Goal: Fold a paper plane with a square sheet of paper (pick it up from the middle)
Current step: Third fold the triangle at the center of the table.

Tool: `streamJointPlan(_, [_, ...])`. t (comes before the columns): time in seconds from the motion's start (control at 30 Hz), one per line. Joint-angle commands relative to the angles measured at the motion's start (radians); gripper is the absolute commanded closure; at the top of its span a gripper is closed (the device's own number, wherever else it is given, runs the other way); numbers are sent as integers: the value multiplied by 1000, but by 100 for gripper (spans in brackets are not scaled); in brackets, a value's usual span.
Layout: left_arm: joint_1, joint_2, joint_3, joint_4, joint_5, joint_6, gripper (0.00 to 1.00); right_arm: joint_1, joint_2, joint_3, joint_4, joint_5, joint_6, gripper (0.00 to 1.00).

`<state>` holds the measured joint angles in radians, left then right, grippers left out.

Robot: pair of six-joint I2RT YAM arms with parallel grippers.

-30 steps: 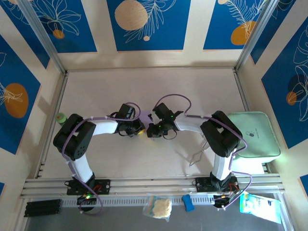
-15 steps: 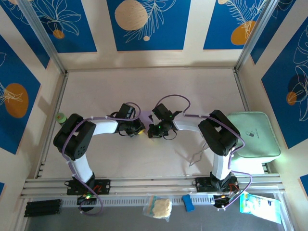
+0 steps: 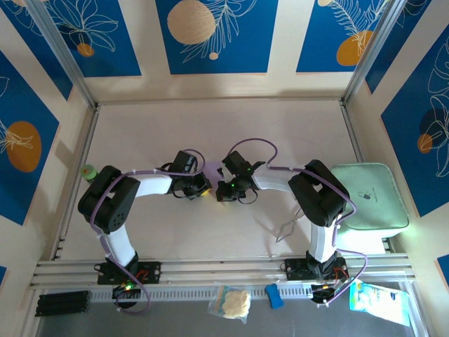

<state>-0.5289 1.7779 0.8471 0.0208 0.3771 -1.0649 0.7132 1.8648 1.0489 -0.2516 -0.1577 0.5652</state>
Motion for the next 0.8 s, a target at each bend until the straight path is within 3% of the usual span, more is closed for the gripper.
streamJointPlan(0.0, [-4,51,-7,-110,-30,30,88,-12,36,7,-54,10,-8,96])
streamJointPlan(0.37, [12,-8,103,-88,5,194,81,-31,42,-30,-74,-17,-25,96])
streamJointPlan(0.53, [12,-3,62,4,48,182,81,-32,53,-26,-75,-28,-23,96])
streamJointPlan(0.77, [15,27,65,-39,-10,242,82,-31,68,-21,-82,-32,-24,96])
